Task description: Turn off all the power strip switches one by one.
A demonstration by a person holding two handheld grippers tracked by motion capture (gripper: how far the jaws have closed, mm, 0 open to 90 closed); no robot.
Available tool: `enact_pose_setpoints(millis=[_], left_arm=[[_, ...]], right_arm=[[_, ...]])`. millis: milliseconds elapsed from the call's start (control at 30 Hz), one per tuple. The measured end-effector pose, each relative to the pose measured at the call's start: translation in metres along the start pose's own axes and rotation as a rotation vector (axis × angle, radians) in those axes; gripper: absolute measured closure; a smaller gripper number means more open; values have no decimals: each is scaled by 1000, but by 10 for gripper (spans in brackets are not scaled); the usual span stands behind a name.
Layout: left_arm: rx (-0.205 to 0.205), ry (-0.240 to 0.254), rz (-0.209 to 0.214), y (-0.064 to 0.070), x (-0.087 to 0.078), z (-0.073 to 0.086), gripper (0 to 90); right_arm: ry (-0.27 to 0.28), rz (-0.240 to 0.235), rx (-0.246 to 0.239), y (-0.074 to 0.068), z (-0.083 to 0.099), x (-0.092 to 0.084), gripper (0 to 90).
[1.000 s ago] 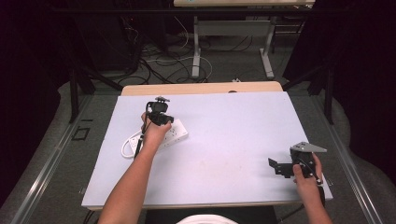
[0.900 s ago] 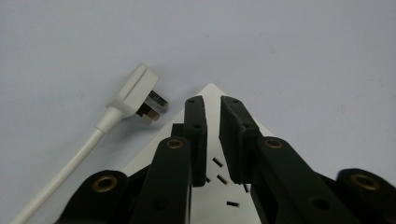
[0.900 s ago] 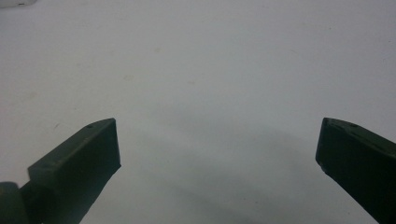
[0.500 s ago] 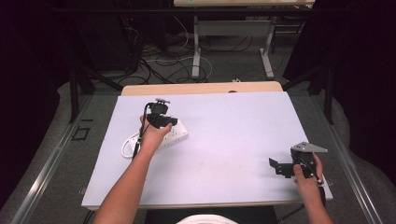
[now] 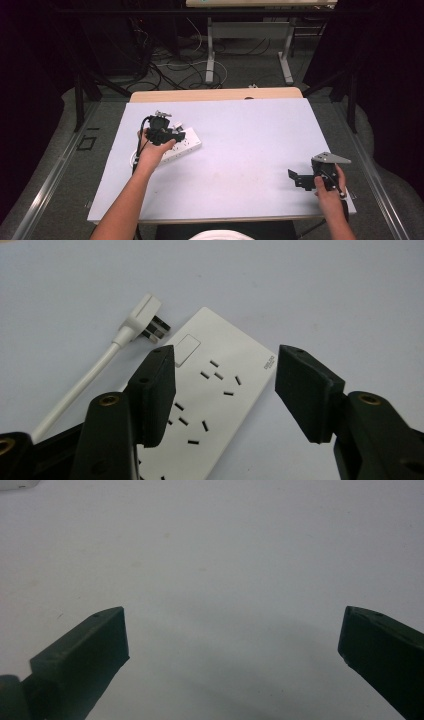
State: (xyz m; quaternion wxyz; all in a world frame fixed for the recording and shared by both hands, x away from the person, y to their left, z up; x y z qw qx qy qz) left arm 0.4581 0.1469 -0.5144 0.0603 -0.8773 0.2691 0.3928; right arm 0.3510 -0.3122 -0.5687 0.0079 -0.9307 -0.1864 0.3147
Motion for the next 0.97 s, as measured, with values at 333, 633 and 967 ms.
enact_pose_setpoints(millis=[333,633,967], left_arm=[[-60,66,8,-13,-25,24,304],[-80,96,-14,-22,-38,47,116],[-123,163,3,-30,-51,67,5]], right_arm=[[-1,1,2,-1,0,0,0],[-1,2,2,-1,0,0,0],[-2,7,8,-1,1,-2,0]])
Point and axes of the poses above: each handheld gripper's, and its own axes: x roughly forward along the jaws, z roughly out of its underside, y roughly to its right, the point moved 5 cm from there along x, roughly forward along the jaws, and after that the axes turned 4 degrees about x, right-handed, at the moved point
